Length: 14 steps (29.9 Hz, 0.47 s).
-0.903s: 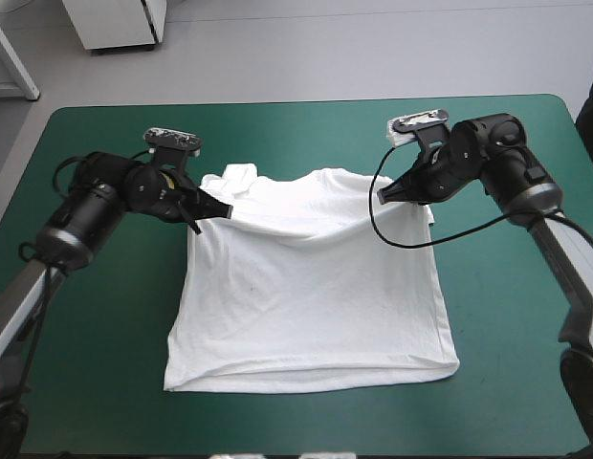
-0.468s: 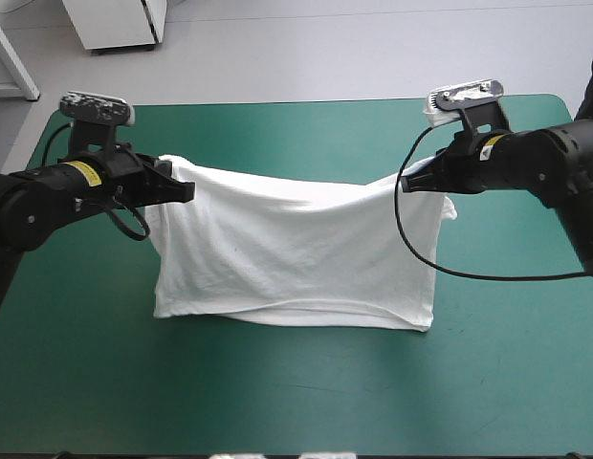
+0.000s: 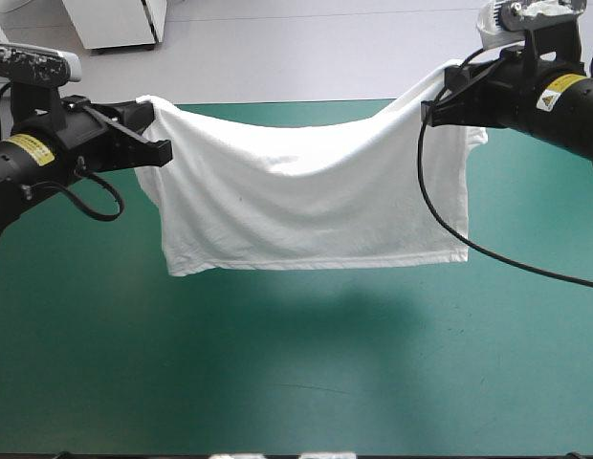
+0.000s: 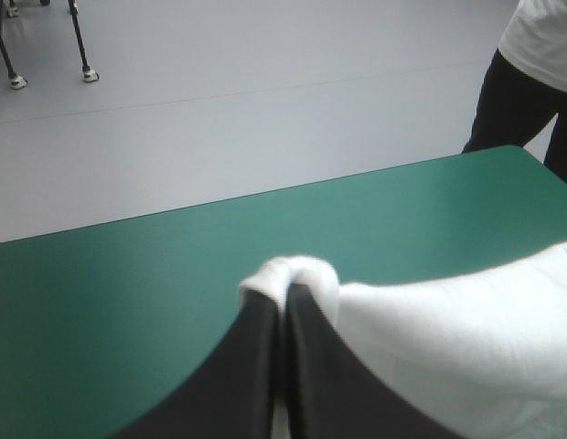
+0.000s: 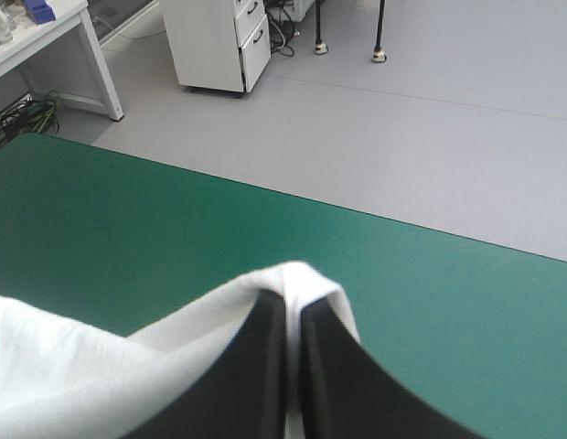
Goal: Fold the cloth
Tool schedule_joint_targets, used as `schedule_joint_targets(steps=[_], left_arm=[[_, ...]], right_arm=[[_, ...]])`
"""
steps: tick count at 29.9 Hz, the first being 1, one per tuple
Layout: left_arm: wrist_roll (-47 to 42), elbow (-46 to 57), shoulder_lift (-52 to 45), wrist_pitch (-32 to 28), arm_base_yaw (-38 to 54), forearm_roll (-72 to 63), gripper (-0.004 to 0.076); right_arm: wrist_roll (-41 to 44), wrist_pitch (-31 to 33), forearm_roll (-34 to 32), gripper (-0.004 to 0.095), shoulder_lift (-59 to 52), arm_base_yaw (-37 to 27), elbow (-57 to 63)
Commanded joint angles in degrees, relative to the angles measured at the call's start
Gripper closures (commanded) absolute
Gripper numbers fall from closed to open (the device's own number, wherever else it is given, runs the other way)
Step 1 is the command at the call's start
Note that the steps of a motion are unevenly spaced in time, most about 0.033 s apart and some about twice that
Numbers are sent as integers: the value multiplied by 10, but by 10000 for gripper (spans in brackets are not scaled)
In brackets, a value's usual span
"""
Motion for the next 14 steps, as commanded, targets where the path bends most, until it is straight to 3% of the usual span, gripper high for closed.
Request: schedule_joint_targets(steps=[1,8,14], left_arm=[[-4,-18,24,-87,1,-10,734],[-6,-25,119,-192,1,-9,734],[-6,-138,223,-196,26,-13,734]], right_arm=[[0,-66,-10,925,19,-4,-21],[0,-131,-22,925,121,-26,-40],[-28,-141,44,925,223,-76,-143]])
